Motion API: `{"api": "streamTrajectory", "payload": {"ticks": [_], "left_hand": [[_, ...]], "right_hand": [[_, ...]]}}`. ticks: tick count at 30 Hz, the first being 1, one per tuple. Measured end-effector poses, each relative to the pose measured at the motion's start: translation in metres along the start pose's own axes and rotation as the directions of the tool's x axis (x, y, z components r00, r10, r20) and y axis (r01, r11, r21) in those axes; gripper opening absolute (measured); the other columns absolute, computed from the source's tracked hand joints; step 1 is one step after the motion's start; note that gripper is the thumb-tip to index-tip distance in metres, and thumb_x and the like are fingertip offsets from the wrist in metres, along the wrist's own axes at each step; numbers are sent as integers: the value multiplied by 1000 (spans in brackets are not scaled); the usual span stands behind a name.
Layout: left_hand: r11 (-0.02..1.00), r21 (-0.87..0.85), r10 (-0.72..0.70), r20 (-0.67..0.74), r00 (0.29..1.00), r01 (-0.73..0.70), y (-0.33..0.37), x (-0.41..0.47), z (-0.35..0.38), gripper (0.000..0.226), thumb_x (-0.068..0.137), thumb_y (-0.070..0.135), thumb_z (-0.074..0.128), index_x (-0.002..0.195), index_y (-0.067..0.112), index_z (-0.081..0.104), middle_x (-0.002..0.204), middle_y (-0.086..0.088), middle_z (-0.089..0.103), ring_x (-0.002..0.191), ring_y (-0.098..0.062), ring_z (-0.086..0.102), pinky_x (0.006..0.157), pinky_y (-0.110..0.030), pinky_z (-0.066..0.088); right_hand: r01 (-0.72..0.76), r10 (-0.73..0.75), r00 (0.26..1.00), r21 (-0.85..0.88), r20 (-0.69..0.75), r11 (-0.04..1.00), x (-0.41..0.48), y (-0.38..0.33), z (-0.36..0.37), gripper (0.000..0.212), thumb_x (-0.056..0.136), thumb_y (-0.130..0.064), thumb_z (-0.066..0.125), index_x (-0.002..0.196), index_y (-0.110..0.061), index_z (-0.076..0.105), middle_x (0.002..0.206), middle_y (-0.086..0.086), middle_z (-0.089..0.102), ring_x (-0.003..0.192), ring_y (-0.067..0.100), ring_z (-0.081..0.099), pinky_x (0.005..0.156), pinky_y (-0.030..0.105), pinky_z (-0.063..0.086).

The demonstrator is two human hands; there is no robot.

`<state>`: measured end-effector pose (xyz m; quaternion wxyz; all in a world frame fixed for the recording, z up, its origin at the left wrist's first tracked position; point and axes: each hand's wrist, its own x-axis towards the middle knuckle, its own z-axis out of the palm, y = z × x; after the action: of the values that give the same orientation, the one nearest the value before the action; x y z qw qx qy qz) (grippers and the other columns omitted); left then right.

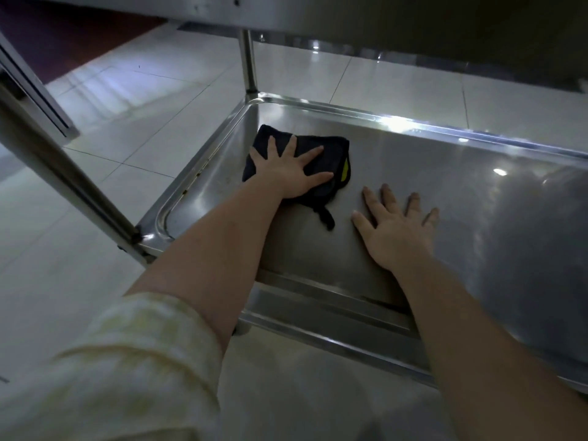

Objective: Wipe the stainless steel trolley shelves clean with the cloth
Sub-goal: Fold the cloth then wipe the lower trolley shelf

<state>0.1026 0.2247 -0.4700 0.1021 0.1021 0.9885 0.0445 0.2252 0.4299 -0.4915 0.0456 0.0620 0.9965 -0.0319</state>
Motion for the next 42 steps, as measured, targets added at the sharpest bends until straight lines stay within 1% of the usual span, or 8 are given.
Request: {"api": "streamTrajectory", "payload": {"ticks": [7, 11, 16, 19, 28, 35, 39, 42], "left_hand": [[999, 25, 29, 26, 999, -29, 7, -2, -4, 78, 76, 92, 16, 145, 62, -4, 165, 2, -12, 147, -39, -16, 109, -71, -10], [992, 37, 120, 19, 993, -120, 1, -69, 15, 76, 75, 91, 8, 143, 62, -10, 164, 1, -13, 147, -41, -14, 108, -71, -7], [997, 50, 63, -85, 994, -59, -18, -154, 44, 77, 67, 94, -7, 137, 66, -22, 164, 4, -12, 148, -39, -11, 109, -69, -2], [999, 22, 45, -48, 998, -44, -25, -132, 32, 79, 63, 97, -4, 135, 69, -19, 164, 6, -13, 147, -39, -14, 108, -71, -3], [999, 14, -31, 20, 999, 30, -5, 4, -10, 78, 77, 91, 17, 147, 61, -1, 165, -1, -10, 147, -44, -14, 107, -73, -7], [1000, 9, 10, -67, 998, -10, -37, -17, -3, 78, 74, 93, 16, 146, 62, 4, 165, 4, -3, 149, -37, -8, 112, -69, -3], [995, 21, -101, -10, 995, 101, -72, -23, -14, 77, 79, 89, 18, 147, 60, 0, 165, 6, -6, 149, -37, -10, 113, -68, -2], [998, 45, -53, 0, 999, 53, -65, -38, -11, 73, 81, 87, 18, 146, 61, -3, 165, 4, -8, 149, -38, -10, 112, -69, -3]], "right_hand": [[1, 0, 1000, 10, -24, 1000, 3, 1, -4, 63, 92, -72, 7, 151, -51, -1, 164, -13, -4, 149, 37, -6, 113, 64, -7], [7, -6, 1000, 27, -14, 1000, 2, -1, -8, 62, 94, -70, 9, 152, -49, 1, 164, -12, -3, 148, 38, -7, 113, 64, -8], [20, -19, 1000, 21, -17, 1000, 1, 0, -6, 62, 94, -69, 9, 152, -48, 0, 164, -10, -4, 148, 39, -8, 113, 64, -9], [22, -21, 1000, 28, -15, 999, 0, -1, -5, 63, 94, -70, 9, 152, -48, -1, 164, -9, -5, 148, 39, -9, 113, 64, -11], [11, -10, 1000, 34, -29, 999, -1, -1, -3, 63, 93, -71, 9, 152, -49, 1, 164, -10, -2, 148, 39, -7, 113, 63, -9], [10, -8, 1000, 62, -30, 998, 1, 4, -3, 64, 91, -73, 11, 151, -50, 4, 164, -11, 0, 149, 37, -6, 113, 62, -9], [12, -10, 999, 51, -32, 999, 2, 1, -2, 65, 91, -73, 10, 151, -49, 3, 164, -10, 0, 149, 38, -6, 113, 63, -8], [9, -8, 999, 46, -32, 999, 1, 3, -2, 65, 91, -73, 9, 151, -49, 3, 164, -10, 1, 149, 38, -5, 113, 64, -7]]}}
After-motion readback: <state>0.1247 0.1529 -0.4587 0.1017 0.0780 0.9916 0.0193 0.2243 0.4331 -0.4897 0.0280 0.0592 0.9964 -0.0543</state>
